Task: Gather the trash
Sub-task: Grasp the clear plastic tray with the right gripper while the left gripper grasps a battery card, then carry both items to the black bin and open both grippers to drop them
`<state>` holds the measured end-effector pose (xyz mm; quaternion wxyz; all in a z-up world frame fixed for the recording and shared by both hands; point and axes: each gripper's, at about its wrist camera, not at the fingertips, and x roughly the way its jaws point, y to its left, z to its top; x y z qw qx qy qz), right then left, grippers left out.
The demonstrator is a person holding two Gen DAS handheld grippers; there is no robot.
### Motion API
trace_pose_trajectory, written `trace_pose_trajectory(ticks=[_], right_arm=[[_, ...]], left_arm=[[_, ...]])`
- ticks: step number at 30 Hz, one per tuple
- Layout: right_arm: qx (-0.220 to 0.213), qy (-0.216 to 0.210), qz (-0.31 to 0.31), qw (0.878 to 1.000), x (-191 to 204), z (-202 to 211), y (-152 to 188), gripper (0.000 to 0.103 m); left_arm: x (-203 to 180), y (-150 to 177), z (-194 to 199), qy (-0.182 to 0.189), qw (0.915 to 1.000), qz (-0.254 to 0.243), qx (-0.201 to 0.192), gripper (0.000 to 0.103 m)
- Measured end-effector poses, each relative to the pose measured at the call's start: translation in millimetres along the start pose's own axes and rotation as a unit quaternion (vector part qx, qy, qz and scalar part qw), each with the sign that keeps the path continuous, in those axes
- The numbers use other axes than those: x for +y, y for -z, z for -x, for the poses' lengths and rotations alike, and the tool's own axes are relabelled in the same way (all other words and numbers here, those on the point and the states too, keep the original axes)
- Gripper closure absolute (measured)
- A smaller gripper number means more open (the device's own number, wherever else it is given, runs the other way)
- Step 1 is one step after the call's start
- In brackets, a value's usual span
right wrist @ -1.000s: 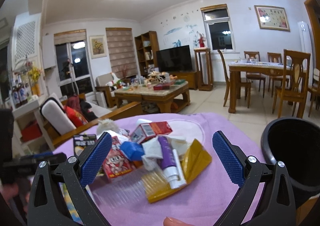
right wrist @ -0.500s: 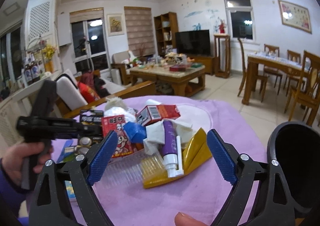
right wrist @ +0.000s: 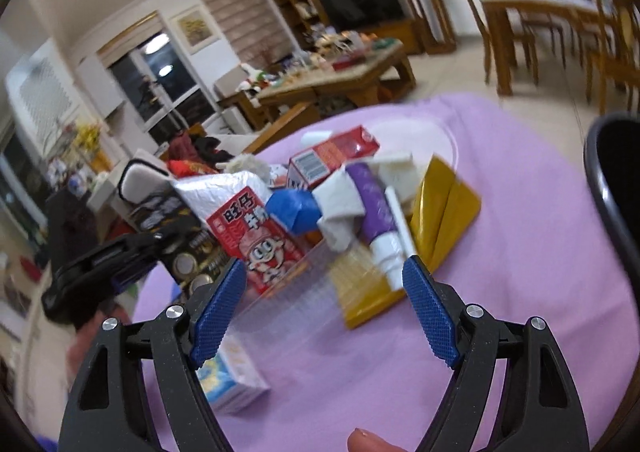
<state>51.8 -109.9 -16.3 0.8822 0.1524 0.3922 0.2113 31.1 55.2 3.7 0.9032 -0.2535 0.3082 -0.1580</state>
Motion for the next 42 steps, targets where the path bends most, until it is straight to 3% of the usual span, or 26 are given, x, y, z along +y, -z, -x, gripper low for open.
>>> trace_pose_trajectory(ticks=[3,8,10,16,24,30,34,42], right_arm=[[0.017,0.013,-0.030,0.999,9,-10,7,0.023],[0.043,0.045,-0.034,0.997,33,-35,20,0.023],[0.045,0.073,-0.029,0.996,41,-43,25,0.036],[0.012,0.111,-0.007,0.994,53,-35,35,0.056],[0.024,0.114,-0.006,0.993,41,-33,31,0.056],[0.023,0.100,0.006,0.995,35,-17,27,0.063],[0.015,0.046,-0.013,0.999,22,0,32,0.063],[-0.050,-0.005,-0.008,0.999,8,63,15,0.063]], left_arm=[[-3,-3,24,0.004,0.9994,-0.003,-0.035,0.096],[-8,-6,41,0.018,0.9984,-0.016,-0.051,0.098],[-10,-7,39,0.023,0.9983,-0.021,-0.050,0.098],[7,-6,17,0.018,0.9996,-0.016,0.014,0.098],[-3,9,-21,0.034,0.9959,-0.025,0.080,0.098],[-8,14,-10,0.047,0.9971,-0.023,0.055,0.102],[-21,10,8,0.046,0.9980,-0.033,0.026,0.102],[-73,4,10,0.060,0.9957,-0.069,0.012,0.102]])
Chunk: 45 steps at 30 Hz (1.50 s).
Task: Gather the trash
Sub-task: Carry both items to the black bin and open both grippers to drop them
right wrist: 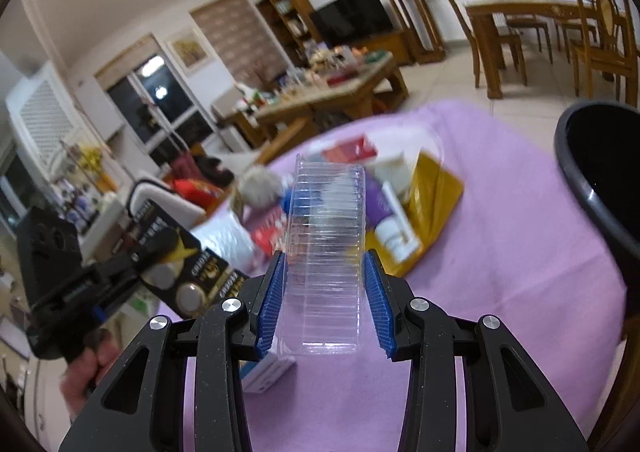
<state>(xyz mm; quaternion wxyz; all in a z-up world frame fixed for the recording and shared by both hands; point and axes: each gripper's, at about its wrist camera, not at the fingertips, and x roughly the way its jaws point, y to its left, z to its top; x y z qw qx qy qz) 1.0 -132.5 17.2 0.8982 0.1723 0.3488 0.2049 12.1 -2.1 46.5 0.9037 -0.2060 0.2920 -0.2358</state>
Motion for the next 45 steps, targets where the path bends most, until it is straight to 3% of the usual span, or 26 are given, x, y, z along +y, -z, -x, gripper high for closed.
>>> trace_pose_trajectory(ticks=[6,14,20,27,32,38,41,43,44,45], right_arm=[[-0.066,0.007,0.001,0.998,-36,54,-40,0.063],[-0.137,0.064,0.006,0.988,-115,121,-81,0.062],[-0.139,0.110,-0.047,0.983,-207,135,-77,0.062],[-0.109,0.144,-0.091,0.979,-297,122,-50,0.062],[-0.100,0.150,-0.099,0.979,-316,104,-40,0.062],[-0.087,0.152,-0.095,0.980,-323,90,-30,0.060],[-0.083,0.155,-0.089,0.980,-318,86,-28,0.052],[-0.086,0.157,-0.078,0.981,-312,86,-28,0.035],[-0.087,0.158,-0.077,0.981,-309,88,-28,0.034],[-0.087,0.157,-0.076,0.981,-307,88,-27,0.034]], left_arm=[[-44,-7,-27,0.011,0.9993,-0.033,0.009,0.102],[-108,-9,-97,0.047,0.9965,-0.059,0.035,0.102],[-151,-2,-173,0.074,0.9923,-0.068,0.072,0.102],[-187,11,-252,0.074,0.9865,-0.096,0.110,0.102],[-195,25,-295,0.058,0.9819,-0.120,0.134,0.102],[-193,40,-312,0.044,0.9776,-0.127,0.162,0.100],[-190,39,-309,0.034,0.9779,-0.122,0.167,0.096],[-186,36,-303,0.030,0.9788,-0.115,0.167,0.087],[-186,35,-299,0.030,0.9797,-0.111,0.164,0.079],[-186,34,-295,0.029,0.9807,-0.108,0.161,0.056]])
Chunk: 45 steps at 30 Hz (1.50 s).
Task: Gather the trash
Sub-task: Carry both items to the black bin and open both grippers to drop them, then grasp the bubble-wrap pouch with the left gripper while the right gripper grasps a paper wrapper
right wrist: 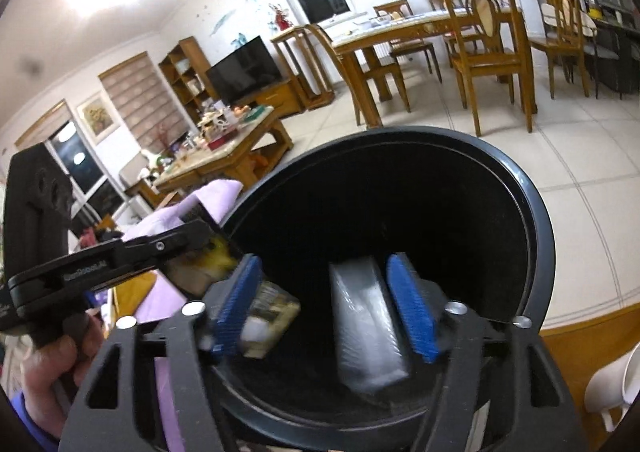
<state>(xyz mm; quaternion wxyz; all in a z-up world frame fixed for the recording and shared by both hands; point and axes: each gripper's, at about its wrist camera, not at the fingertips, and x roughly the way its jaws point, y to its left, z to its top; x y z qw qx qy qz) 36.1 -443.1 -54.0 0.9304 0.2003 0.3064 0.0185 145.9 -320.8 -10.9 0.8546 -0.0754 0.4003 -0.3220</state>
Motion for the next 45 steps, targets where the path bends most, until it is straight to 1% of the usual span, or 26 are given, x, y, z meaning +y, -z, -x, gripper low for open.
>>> trace_pose_trajectory(ticks=[1,2,3,5,8,10,11,13,16,18,19,21,22,24,26,28,30,32,36,38,39,41,42,43,44,45], right_arm=[[0.001,-0.001,0.000,1.000,4,1,-1,0.034],[0.001,0.000,0.001,1.000,6,3,-1,0.034],[0.001,0.000,0.002,1.000,9,4,0,0.034],[0.001,0.000,0.004,1.000,17,8,1,0.034],[0.002,-0.002,0.012,1.000,33,11,-1,0.034],[0.004,-0.008,0.022,1.000,52,14,1,0.034],[0.005,-0.010,0.027,1.000,62,15,1,0.033],[0.006,-0.019,0.042,0.999,85,16,1,0.028],[0.013,-0.040,0.063,0.997,123,14,2,0.028],[0.017,-0.053,0.076,0.996,147,12,3,0.028],[0.022,-0.064,0.086,0.994,166,9,4,0.024],[0.028,-0.076,0.099,0.992,190,4,5,0.023],[0.033,-0.084,0.108,0.990,205,0,8,0.023],[0.045,-0.093,0.121,0.987,234,-8,13,0.022],[0.056,-0.096,0.129,0.985,255,-19,16,0.022],[0.070,-0.092,0.130,0.985,272,-31,18,0.022],[0.082,-0.087,0.127,0.985,275,-45,22,0.022],[0.099,-0.080,0.118,0.985,284,-64,20,0.022],[0.132,-0.074,0.096,0.984,290,-100,18,0.022],[0.146,-0.065,0.086,0.983,287,-118,16,0.022],[0.155,-0.066,0.078,0.983,286,-126,16,0.022],[0.167,-0.064,0.067,0.982,284,-140,15,0.030],[0.176,-0.061,0.065,0.980,285,-148,15,0.039],[0.182,-0.060,0.064,0.979,285,-154,16,0.046],[0.190,-0.063,0.065,0.978,286,-160,19,0.047],[0.186,-0.063,0.069,0.978,288,-161,22,0.048]], left_arm=[[2,0,9,-0.003,0.9999,0.005,-0.010,0.025],[3,2,18,-0.008,0.9996,0.007,-0.025,0.016],[5,3,32,-0.015,0.9988,0.005,-0.047,0.014],[7,5,48,-0.017,0.9983,-0.001,-0.056,0.014],[12,7,71,-0.011,0.9980,0.010,-0.061,0.014],[20,11,92,-0.014,0.9977,0.010,-0.066,0.012],[23,13,101,-0.018,0.9974,0.010,-0.069,0.012],[33,18,123,-0.028,0.9967,0.011,-0.075,0.012],[55,31,157,-0.051,0.9947,0.017,-0.088,0.012],[77,40,187,-0.077,0.9911,0.029,-0.104,0.012],[87,46,200,-0.089,0.9891,0.036,-0.112,0.012],[109,55,227,-0.116,0.9835,0.053,-0.128,0.011],[125,62,244,-0.134,0.9790,0.068,-0.137,0.010],[149,71,267,-0.158,0.9712,0.095,-0.151,0.009],[184,84,291,-0.180,0.9609,0.134,-0.162,0.009],[212,95,302,-0.195,0.9538,0.163,-0.160,0.009],[238,104,305,-0.204,0.9493,0.187,-0.149,0.009],[257,111,303,-0.202,0.9486,0.203,-0.136,0.009],[286,116,289,-0.177,0.9504,0.232,-0.107,0.009],[295,120,283,-0.161,0.9510,0.242,-0.104,0.009],[299,120,281,-0.149,0.9528,0.243,-0.105,0.010],[304,121,278,-0.142,0.9561,0.236,-0.101,0.011],[305,120,275,-0.140,0.9583,0.229,-0.099,0.018],[305,119,272,-0.137,0.9605,0.223,-0.095,0.033],[305,118,268,-0.133,0.9626,0.219,-0.089,0.039],[304,117,265,-0.125,0.9648,0.214,-0.087,0.049]])
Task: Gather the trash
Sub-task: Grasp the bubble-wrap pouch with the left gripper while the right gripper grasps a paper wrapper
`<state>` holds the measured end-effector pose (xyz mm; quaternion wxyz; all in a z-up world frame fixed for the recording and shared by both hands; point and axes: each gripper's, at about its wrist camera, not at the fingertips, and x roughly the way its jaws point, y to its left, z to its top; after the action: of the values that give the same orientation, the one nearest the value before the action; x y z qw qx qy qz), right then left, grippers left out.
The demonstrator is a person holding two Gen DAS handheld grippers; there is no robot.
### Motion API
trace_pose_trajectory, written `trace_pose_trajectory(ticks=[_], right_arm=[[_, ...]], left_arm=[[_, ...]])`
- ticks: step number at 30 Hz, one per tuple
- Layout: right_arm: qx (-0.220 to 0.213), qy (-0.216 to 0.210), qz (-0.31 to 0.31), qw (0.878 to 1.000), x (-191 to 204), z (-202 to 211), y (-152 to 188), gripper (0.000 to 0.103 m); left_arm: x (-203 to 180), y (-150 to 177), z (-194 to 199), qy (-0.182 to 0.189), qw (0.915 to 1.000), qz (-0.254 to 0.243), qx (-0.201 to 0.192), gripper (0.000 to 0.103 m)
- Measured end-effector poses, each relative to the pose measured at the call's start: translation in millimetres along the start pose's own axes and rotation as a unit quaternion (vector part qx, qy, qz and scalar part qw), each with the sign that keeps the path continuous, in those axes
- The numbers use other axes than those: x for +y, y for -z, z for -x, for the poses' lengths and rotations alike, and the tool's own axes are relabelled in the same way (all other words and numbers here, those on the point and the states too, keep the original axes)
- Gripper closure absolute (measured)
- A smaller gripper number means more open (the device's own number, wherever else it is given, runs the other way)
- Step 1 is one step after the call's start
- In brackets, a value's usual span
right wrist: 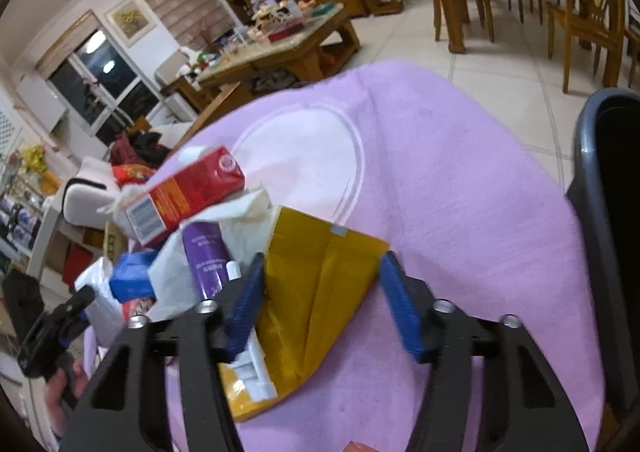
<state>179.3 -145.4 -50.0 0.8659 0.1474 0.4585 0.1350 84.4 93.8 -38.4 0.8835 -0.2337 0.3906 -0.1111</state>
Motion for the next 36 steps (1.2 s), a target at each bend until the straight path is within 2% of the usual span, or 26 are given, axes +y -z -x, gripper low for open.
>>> trace_pose_trajectory(ticks=[2,4,7,12,17,20,25,27,33,36], right_arm=[[-0.006,0.001,0.012,1.000,4,-1,1,0.054],[-0.016,-0.008,0.015,1.000,6,1,3,0.067],[-0.037,-0.006,0.027,0.999,12,8,6,0.078],[-0.068,-0.019,0.031,0.997,13,27,18,0.079],[-0.130,-0.012,0.057,0.990,18,71,31,0.079],[-0.157,0.004,0.093,0.983,30,90,36,0.079],[-0.148,0.003,0.098,0.984,28,93,40,0.079],[-0.132,-0.003,0.084,0.988,18,89,40,0.079],[-0.115,-0.011,0.061,0.991,0,81,40,0.079],[-0.108,-0.012,0.058,0.992,-2,77,38,0.079]], left_arm=[[-2,-2,-3,0.004,1.0000,-0.009,0.000,0.056],[-8,1,-1,0.001,0.9998,-0.020,-0.007,0.063],[-16,3,3,-0.006,0.9988,-0.044,-0.021,0.071],[-31,10,24,-0.001,0.9966,-0.063,-0.054,0.074],[-49,9,49,0.007,0.9931,-0.082,-0.083,0.074],[-61,9,47,0.006,0.9925,-0.100,-0.071,0.073],[-64,16,25,0.016,0.9945,-0.101,-0.021,0.070],[-64,19,21,0.014,0.9944,-0.104,-0.013,0.070],[-67,24,27,0.015,0.9924,-0.120,-0.024,0.072],[-69,25,37,0.017,0.9909,-0.125,-0.047,0.072]])
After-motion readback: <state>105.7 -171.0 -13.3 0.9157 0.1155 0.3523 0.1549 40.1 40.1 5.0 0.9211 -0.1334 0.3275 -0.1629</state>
